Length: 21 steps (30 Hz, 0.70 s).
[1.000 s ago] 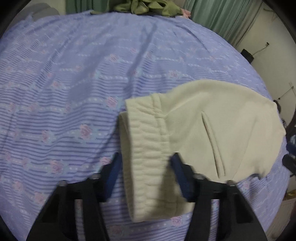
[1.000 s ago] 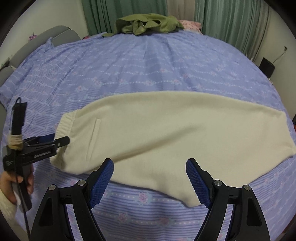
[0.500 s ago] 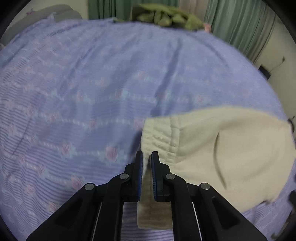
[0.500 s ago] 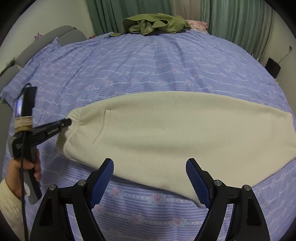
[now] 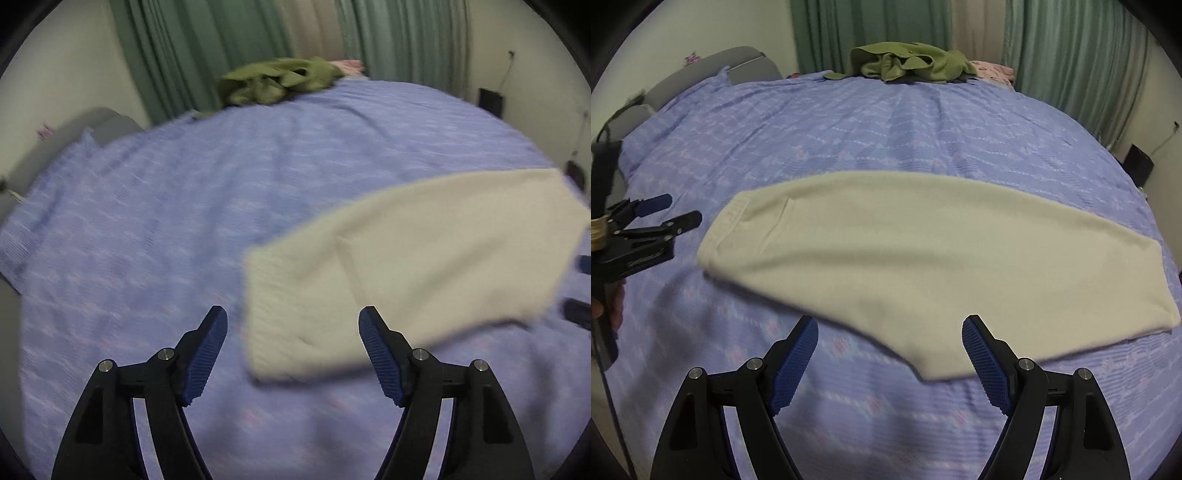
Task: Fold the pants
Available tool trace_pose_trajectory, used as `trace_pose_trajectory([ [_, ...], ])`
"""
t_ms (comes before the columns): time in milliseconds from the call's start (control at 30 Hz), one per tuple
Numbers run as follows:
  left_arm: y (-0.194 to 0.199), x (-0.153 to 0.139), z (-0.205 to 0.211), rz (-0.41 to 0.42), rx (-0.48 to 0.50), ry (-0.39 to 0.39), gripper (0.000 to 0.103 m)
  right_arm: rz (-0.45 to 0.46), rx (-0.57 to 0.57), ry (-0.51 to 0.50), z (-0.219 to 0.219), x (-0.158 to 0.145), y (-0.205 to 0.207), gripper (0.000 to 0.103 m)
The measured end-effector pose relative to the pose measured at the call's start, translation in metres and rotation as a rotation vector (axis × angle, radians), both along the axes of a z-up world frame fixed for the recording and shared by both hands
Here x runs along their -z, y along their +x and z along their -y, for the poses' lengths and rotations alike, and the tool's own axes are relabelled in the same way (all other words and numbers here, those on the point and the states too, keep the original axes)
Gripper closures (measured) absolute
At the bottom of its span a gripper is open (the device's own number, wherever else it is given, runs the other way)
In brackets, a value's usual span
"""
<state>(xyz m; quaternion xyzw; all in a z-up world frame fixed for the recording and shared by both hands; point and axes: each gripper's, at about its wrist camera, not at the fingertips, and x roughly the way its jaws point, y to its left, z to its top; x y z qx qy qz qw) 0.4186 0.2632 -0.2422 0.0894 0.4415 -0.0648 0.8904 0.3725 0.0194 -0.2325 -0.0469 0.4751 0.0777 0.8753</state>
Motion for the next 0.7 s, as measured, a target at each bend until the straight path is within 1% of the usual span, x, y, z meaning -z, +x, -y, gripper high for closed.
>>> trace_pose_trajectory([
  [100,-0.021,0.013,0.026,-0.065,0.014,-0.067,0.030,-0.029,-0.026,0.004,0.016,0.010,-0.013,0.022],
  [167,-0.031,0.023,0.038,-0.096,0.013,-0.089,0.030,-0.062,-0.041,0.007,0.027,0.023,-0.019,0.024],
  [200,-0.034,0.030,0.047,-0.118,0.008,-0.104,0.030,-0.080,-0.043,0.008,0.032,0.030,-0.020,0.027],
  [267,-0.039,0.040,0.065,-0.145,0.002,-0.125,0.030,-0.115,-0.044,0.031,0.041,0.046,-0.020,0.037],
  [300,-0.040,0.045,0.073,-0.150,-0.001,-0.127,0.030,-0.126,-0.044,0.046,0.043,0.053,-0.020,0.038],
  [367,-0.040,0.050,0.083,-0.152,-0.009,-0.124,0.030,-0.140,-0.043,0.076,0.049,0.067,-0.016,0.046],
  [533,-0.035,0.062,0.098,-0.178,-0.044,-0.157,0.030,-0.186,-0.034,0.158,0.054,0.097,-0.003,0.052],
  [567,-0.032,0.063,0.100,-0.180,-0.050,-0.162,0.030,-0.204,-0.029,0.176,0.055,0.104,0.002,0.056],
  [633,-0.027,0.063,0.101,-0.183,-0.060,-0.162,0.030,-0.204,-0.039,0.174,0.054,0.109,0.005,0.059],
  [667,-0.024,0.063,0.102,-0.182,-0.062,-0.160,0.030,-0.196,-0.043,0.164,0.052,0.109,0.008,0.063],
  [700,-0.022,0.061,0.102,-0.177,-0.063,-0.159,0.030,-0.184,-0.048,0.168,0.051,0.105,0.010,0.064],
])
